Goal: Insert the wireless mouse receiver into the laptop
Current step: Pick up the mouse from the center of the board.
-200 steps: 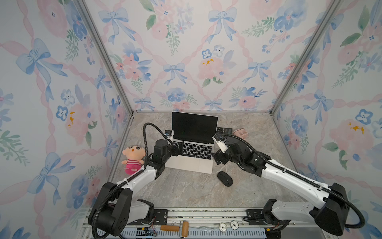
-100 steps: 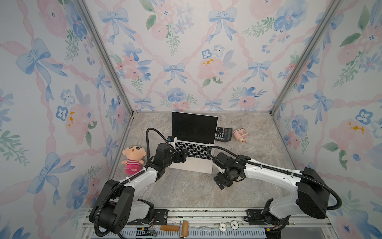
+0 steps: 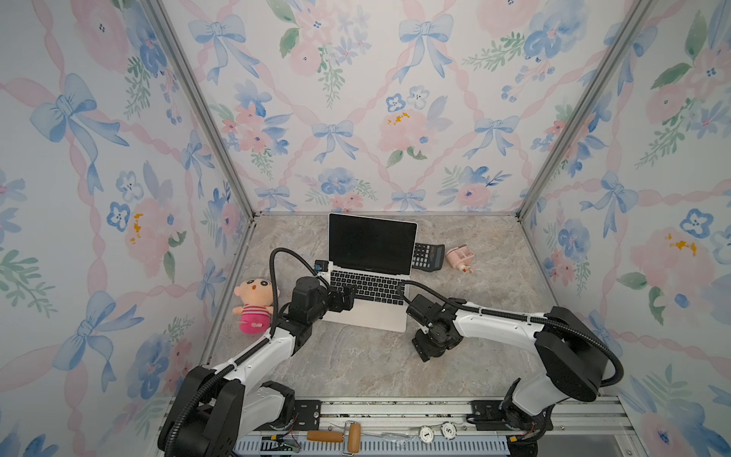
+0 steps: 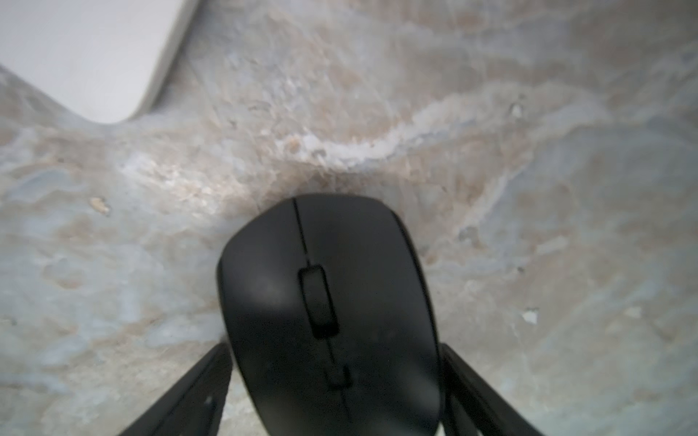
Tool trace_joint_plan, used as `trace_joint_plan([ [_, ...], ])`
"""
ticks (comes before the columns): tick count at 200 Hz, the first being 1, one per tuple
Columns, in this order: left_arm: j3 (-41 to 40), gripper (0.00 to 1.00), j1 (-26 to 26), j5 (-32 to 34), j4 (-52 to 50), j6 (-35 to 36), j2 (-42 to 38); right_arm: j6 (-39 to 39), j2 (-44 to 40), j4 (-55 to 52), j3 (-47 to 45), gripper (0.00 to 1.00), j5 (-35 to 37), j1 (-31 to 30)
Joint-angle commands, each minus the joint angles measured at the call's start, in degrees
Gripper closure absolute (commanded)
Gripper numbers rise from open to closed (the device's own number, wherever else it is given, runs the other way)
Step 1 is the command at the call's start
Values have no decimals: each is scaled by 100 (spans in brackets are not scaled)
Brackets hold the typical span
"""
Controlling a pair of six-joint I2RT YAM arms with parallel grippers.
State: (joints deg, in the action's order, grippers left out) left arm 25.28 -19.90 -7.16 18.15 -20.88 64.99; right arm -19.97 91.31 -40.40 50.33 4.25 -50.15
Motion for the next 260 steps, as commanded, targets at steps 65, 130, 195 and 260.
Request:
trace_joint_plan([
  [65, -242, 6, -186, -624, 286, 789, -55, 781, -113, 209, 73, 42, -898, 155],
  [130, 136, 2, -1927, -1257, 1251, 3458, 380, 1700, -689, -785, 841, 42, -4115, 1765],
  [195, 981, 2, -2830, -1735, 579, 6001, 520, 2312, -845, -1725, 1524, 43, -4372, 1851],
  [260, 1224, 2, -3212, -1344, -78, 6565, 886, 2518, -883, -1975, 1793, 43, -4347, 1659],
])
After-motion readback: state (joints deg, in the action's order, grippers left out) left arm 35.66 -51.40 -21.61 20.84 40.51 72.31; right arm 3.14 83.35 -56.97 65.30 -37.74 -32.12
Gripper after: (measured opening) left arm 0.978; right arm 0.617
